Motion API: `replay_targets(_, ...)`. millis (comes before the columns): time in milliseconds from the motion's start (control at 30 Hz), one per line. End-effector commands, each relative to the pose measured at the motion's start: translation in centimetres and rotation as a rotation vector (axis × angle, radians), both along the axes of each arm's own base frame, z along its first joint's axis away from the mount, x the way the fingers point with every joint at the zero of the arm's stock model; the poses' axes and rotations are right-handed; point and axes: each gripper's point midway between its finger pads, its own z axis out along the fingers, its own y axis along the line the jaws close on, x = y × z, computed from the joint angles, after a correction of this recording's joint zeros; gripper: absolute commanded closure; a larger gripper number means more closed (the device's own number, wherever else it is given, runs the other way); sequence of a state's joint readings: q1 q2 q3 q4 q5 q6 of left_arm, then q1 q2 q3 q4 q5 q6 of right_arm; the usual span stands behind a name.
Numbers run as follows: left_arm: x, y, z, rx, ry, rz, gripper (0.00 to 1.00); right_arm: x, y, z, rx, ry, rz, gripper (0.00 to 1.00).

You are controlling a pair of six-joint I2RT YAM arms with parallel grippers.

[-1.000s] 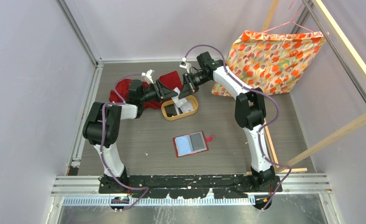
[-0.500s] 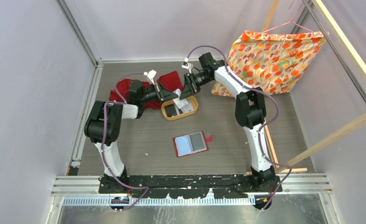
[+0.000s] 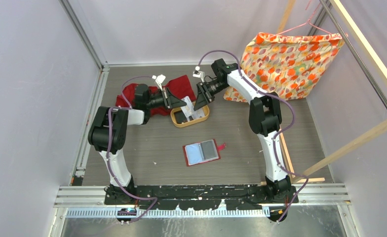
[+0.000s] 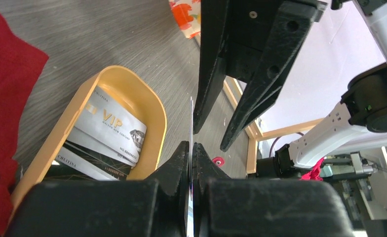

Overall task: Put the credit cards into the card holder
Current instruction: Pick up the credit card from the storage box.

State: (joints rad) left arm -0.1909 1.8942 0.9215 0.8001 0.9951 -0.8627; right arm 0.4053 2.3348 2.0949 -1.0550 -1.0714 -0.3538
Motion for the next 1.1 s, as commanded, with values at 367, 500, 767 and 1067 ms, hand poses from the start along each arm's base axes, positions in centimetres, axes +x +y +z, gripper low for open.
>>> replay_targets(367, -0.7, -0.2, 5.6, -0.057, -0.355, -0.211, 1.00, -0.9, -0.7, 3.5, 0.100, -0.199, 0.165, 0.53)
replay_targets(500, -1.4, -0.2, 6.5, -0.075, -0.422, -0.287, 1.00, -2.1, -1.3, 3.6, 0.134, -0.267, 0.248, 0.51)
replay_targets(767, -1.9, -0.2, 6.3, -0.085, -0.478, -0.343, 1.00, -2.6, -1.1, 4.7, 0.192, -0.338, 0.296, 0.50)
replay_targets(1067, -2.4, -0.6, 6.5, -0.090, -0.500, -0.386, 1.00, -1.7, -0.1, 5.2, 0.212, -0.326, 0.269, 0.56)
